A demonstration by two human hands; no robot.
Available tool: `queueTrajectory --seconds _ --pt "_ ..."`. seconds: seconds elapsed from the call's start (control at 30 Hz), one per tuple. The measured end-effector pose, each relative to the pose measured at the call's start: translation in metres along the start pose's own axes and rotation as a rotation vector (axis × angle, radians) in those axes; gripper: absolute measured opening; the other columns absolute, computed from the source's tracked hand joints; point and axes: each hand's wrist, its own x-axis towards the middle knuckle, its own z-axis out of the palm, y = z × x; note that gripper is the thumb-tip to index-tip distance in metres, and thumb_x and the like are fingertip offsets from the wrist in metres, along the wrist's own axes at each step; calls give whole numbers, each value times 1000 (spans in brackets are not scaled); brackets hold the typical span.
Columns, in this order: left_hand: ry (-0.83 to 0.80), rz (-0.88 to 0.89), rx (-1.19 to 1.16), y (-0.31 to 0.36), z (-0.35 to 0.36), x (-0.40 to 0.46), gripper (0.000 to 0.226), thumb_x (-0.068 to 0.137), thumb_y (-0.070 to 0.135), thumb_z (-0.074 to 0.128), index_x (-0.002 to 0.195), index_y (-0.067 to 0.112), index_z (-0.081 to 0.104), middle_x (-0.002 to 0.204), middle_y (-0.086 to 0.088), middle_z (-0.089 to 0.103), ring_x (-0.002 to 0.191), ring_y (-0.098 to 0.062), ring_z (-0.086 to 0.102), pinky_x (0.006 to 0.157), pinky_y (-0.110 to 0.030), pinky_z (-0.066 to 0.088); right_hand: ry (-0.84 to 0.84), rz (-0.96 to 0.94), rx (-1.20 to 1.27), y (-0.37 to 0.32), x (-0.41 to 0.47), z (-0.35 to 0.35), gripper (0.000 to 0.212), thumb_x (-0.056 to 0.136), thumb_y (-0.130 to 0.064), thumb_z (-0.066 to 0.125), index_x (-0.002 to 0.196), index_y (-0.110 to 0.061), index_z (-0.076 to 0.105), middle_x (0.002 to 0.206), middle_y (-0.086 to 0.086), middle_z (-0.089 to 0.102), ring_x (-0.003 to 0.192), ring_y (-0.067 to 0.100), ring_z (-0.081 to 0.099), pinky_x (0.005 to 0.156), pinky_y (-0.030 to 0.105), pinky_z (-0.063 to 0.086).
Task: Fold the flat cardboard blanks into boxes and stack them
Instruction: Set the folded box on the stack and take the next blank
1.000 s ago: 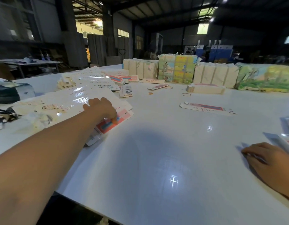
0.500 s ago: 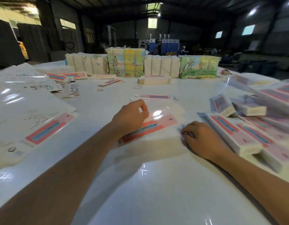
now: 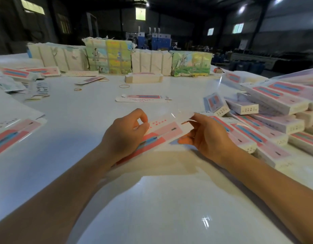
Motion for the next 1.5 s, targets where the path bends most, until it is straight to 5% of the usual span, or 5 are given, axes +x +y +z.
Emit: queueTrajectory --seconds 0.23,0.6,0.93,1.27,1.5 --pt "145 104 -17 12 2 -5 14 91 41 42 93 30 50 98 -1 66 79 -21 62 57 -35 54 -142 15 191 -2 -8 1 45 76 -50 49 77 -14 77 83 13 73 62 24 70 52 33 58" --pt "17 289 192 29 12 -14 99 57 73 57 139 23 34 125 6 51 104 -9 46 80 -25 36 -163 63 363 -7 -10 -5 26 91 -13 44 111 -2 57 89 13 74 77 22 72 58 30 58" --pt "146 322 394 33 20 -13 88 63 66 64 133 15 44 107 -2 61 90 -18 60 56 -19 34 250 -708 -817 -1 -8 -13 9 87 -3 63 91 -11 62 115 2 47 109 23 53 81 36 54" --pt "262 147 425 29 17 -9 93 65 68 65 138 18 36 116 0 56 95 -18 57 65 -26 41 -86 -485 -523 4 -12 -6 46 90 8 52 121 -26 58 140 -13 45 136 8 35 109 44 35" --pt "260 132 461 34 21 -9 93 64 69 65 137 20 36 109 1 56 91 -18 56 62 -25 36 -45 -474 -396 -1 -11 -10 40 80 -1 60 97 -34 73 107 -8 68 109 18 59 96 39 44"
